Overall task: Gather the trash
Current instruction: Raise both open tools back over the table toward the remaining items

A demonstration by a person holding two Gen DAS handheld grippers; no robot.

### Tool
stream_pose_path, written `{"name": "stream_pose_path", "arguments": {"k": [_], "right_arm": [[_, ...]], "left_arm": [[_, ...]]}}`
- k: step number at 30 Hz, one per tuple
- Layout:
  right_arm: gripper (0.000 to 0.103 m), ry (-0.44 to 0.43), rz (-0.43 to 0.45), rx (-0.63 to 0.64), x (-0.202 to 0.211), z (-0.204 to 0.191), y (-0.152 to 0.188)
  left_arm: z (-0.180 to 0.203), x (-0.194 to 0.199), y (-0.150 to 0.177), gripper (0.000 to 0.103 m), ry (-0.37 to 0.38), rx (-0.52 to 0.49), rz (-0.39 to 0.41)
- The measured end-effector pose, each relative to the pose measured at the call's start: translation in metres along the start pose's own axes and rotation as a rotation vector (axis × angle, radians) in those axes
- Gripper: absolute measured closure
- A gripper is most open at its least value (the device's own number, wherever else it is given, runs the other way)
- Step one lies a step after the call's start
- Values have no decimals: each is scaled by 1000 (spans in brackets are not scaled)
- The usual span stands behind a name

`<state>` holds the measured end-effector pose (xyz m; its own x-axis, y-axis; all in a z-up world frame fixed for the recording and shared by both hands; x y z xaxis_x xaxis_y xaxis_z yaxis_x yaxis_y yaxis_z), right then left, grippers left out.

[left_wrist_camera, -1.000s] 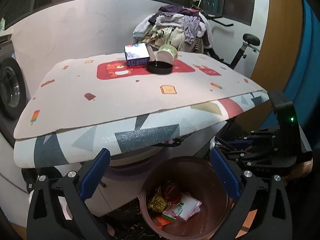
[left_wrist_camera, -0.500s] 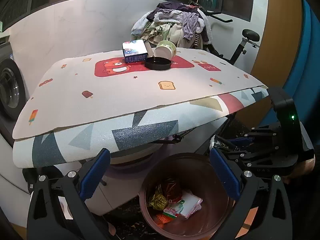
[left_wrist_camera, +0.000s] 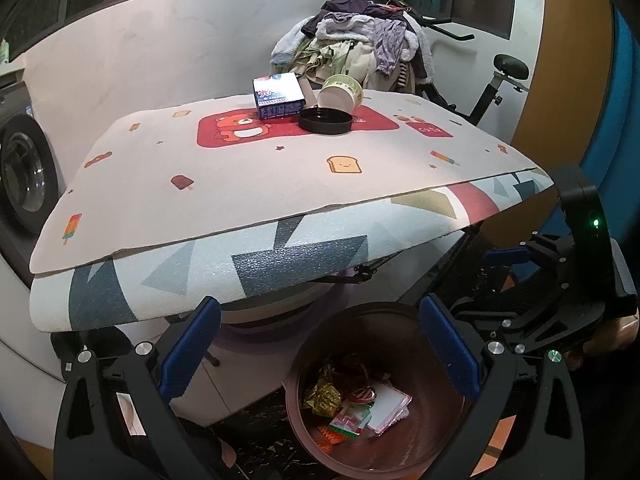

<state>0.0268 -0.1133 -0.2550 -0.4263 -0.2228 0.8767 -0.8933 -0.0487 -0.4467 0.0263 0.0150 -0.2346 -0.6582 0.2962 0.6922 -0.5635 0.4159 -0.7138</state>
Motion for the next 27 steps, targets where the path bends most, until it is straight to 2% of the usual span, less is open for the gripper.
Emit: {"name": "stream_pose_path", "arguments": {"k": [7,14,27], "right_arm": [[6,31,42,-52,7,12,-6],[6,26,67,-72,14,15,-9],[6,13,95,-117,24,25,-23]], "left_arm": [[6,-1,-2,6,-27,-34,-12],[13,2,-4,6,-43,-82,-7],[2,0,-8,6,-35,-43,-10]]}}
Point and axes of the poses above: each gripper's, at about its wrist camera, not at the fingertips, and x roughly against the way its jaws point, z to its right, y to its underside, the point moved 4 cm from there along -x, roughly the way its jaws point, and after that the axes turned 14 degrees about -x, right-handed, at the moved point
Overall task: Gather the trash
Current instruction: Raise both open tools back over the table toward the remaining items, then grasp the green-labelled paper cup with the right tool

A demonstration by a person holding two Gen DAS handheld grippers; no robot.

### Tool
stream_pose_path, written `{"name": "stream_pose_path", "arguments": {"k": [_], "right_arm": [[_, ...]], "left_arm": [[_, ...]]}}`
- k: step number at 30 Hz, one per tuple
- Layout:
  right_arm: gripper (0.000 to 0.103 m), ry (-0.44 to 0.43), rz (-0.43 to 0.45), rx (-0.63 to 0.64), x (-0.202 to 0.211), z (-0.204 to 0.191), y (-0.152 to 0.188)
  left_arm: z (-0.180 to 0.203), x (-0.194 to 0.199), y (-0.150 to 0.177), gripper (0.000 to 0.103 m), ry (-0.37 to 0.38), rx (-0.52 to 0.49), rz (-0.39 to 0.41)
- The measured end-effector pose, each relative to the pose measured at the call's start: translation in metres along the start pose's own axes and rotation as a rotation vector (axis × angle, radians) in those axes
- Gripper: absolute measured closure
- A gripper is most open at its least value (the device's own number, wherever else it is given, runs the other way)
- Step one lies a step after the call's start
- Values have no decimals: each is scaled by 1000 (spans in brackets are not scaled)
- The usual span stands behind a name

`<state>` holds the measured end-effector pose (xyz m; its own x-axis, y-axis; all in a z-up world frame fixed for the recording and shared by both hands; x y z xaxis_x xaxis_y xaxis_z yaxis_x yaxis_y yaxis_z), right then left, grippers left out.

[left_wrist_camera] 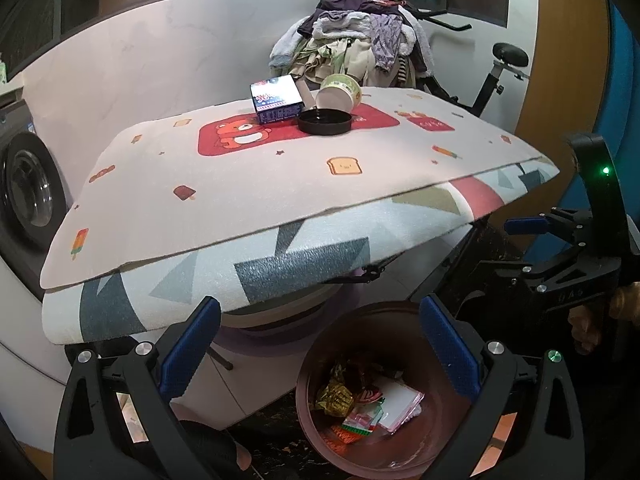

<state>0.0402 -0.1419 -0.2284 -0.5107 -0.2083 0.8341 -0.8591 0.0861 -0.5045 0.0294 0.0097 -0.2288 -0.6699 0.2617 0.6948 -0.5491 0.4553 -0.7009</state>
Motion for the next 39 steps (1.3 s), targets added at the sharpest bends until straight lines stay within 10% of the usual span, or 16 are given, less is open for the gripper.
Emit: {"name": "stream_pose_path", "arguments": {"k": [13,39], "right_arm": [[6,-62,394,-99,77,24,-104],[6,27,250,-102,4,49,-222]], "left_arm": [[-64,16,-61,6,-102,33,166],[-160,-42,-137,6,-67,130,92]]}}
Point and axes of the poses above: each gripper's, at about its wrist camera, not at the fingertips, and x roughly against the way its jaws point, z to its right, y to its underside, the point moved 4 cm from there along -x, roughly the way its jaws point, and after that the axes turned 14 degrees about -x, right-handed, at the moved point
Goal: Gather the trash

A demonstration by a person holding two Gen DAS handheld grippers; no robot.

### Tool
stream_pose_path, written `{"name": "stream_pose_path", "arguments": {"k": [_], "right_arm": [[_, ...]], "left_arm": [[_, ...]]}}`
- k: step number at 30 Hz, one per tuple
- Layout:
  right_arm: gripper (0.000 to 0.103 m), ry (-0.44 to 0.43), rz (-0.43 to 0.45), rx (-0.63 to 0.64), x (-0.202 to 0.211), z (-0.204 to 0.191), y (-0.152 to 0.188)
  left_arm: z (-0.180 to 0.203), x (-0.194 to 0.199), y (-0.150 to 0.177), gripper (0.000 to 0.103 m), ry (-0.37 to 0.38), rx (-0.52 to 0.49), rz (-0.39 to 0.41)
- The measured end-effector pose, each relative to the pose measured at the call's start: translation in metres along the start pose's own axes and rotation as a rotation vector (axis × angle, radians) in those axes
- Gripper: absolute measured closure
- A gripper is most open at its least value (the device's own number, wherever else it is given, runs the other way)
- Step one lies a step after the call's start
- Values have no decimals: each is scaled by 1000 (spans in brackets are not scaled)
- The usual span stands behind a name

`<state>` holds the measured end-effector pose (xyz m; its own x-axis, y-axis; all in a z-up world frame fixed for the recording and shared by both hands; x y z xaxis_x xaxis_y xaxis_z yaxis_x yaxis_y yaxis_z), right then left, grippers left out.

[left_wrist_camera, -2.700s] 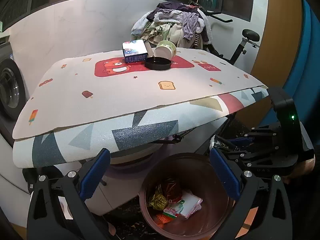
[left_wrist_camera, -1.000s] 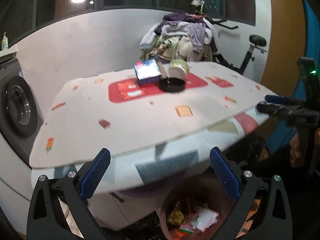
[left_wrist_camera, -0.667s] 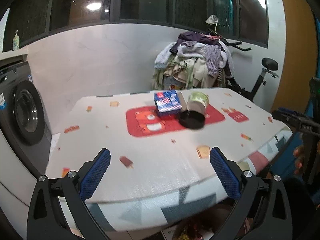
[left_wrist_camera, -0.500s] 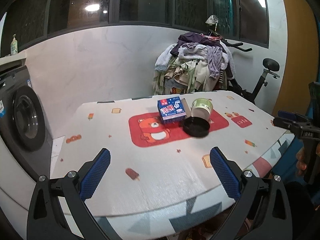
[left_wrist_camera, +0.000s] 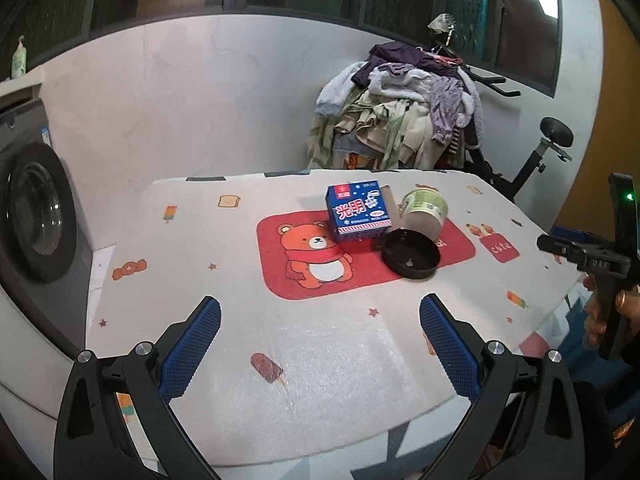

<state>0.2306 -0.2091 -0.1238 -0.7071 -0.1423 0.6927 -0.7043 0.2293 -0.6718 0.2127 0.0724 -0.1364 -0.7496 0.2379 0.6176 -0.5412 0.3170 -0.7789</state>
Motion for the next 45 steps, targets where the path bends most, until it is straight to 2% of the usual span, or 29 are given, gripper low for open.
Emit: {"name": "stream_pose_path", "arguments": {"k": [5,10,21,24,25,26,27,31,35,37,40,45], "right_arm": [[6,-28,-18,-86,-36,15,-31],[6,-81,-96,-262,-90,23,-58],[6,-150,-290,-597,-197,8,-63],[6,-114,-332,-648,-214,10,-61],[11,-115,-339,-675,-216,14,-59],[21,-152,-347,-710,-217,15,-57],[20,-168,-360,-738,-217,17,-56],[21,-181,-303,-645,-199,15,-60],[22,-157,-232,-520,-178,17,-67],[22,-143,-180,-464,-163,23,-70],[22,-129,-123,-441,-146,36,-72],[22,-120,-92,-440,-131,53,-67]], "left_arm": [[-7,-28,-6,6,24,30,-20],[-13,-55,-15,6,62,71,-32],[-13,-106,-32,6,118,94,-57],[-13,-120,-35,6,139,107,-67],[-13,-124,-36,6,149,109,-70],[-12,-129,-37,6,160,112,-73],[-12,-135,-38,6,173,118,-77],[-9,-167,-48,6,221,161,-107],[4,-197,-65,6,214,133,-135],[12,-214,-76,6,234,145,-153],[17,-233,-87,6,211,156,-182],[21,-263,-99,6,147,181,-228]]}}
Point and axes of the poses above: each gripper's, at about its wrist camera, not at the fingertips, and x roughly against the way its jaws point, z to its right, y to its underside, the point moved 4 cm from there along -x, roughly the way its jaws point, and after that the axes turned 14 degrees about -x, right-handed, at the moved point
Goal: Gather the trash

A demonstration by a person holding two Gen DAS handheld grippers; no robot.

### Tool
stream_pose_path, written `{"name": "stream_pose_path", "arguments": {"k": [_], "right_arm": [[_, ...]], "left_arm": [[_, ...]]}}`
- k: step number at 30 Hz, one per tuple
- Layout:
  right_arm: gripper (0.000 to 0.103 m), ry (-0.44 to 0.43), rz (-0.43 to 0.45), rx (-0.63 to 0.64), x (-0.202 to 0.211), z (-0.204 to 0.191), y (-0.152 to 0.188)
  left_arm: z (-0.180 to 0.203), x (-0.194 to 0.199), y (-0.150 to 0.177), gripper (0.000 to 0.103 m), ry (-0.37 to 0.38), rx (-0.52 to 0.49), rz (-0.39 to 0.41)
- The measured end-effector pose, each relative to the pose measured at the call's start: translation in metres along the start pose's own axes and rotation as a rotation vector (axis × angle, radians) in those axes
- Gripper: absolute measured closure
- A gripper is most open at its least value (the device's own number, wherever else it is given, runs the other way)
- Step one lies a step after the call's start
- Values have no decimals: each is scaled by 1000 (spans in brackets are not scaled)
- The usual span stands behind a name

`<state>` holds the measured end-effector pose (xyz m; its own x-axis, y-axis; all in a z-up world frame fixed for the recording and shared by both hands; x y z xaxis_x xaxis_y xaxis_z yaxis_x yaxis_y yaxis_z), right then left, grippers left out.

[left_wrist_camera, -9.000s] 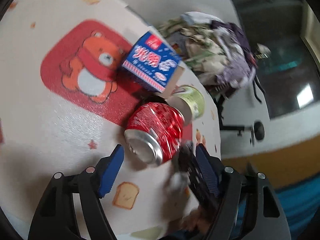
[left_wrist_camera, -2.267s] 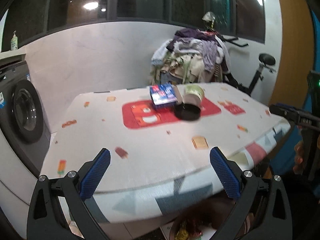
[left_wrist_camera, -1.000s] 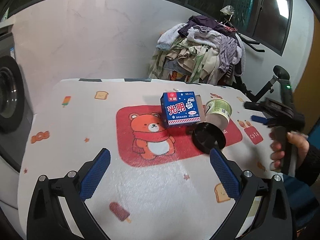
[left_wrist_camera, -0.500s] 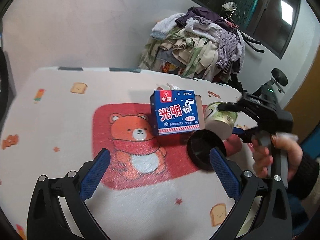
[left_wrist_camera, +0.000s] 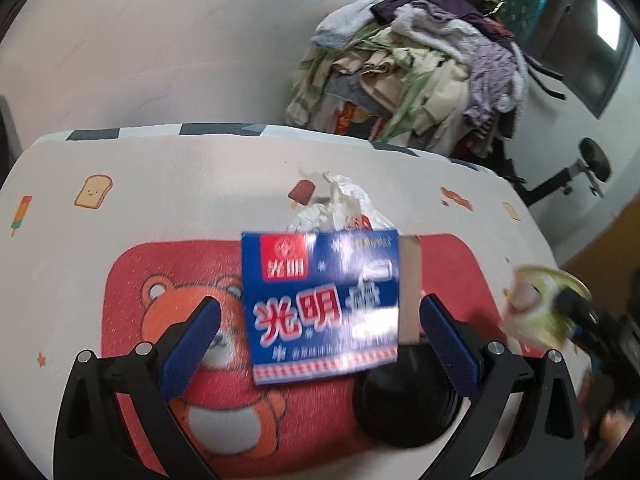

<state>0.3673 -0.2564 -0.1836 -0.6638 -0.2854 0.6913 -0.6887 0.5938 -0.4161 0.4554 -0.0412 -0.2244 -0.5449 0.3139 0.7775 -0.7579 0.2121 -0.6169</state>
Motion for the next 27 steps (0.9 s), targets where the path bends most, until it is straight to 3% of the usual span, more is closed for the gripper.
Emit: {"name": "stream_pose_path", "arguments": {"k": [5,6,7,9,19,27], "right_arm": [[22,-13,27,45,18,6,10],[22,-13,33,59,22,6,13],[22,-11,38,75,26,7,16],[22,-6,51,101,34,6,22],[22,23,114,250,78,-8,57],[22,4,119,306,117,-20,95]], "left_arm": [[2,-15,-8,6,-37,3,-20],[0,-15,-7,8,-47,14,-16],[-1,-13,-7,24,-33,28,-8],[-4,-7,-7,24,-40,38,-3],[5,74,4,24,-56,-50,64],[20,151,61,24,-75,-80,116]]}}
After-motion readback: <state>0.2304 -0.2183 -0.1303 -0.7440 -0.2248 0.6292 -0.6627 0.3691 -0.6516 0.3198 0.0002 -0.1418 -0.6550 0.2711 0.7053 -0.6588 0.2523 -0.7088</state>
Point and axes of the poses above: each gripper's, at about its wrist camera, not at the fingertips, and x roughly against the way its jaws point, z to its right, y to its underside, the point moved 4 cm from there along -x, roughly the way its jaws point, and after that the axes turned 14 degrees about -x, right-handed, at the moved point
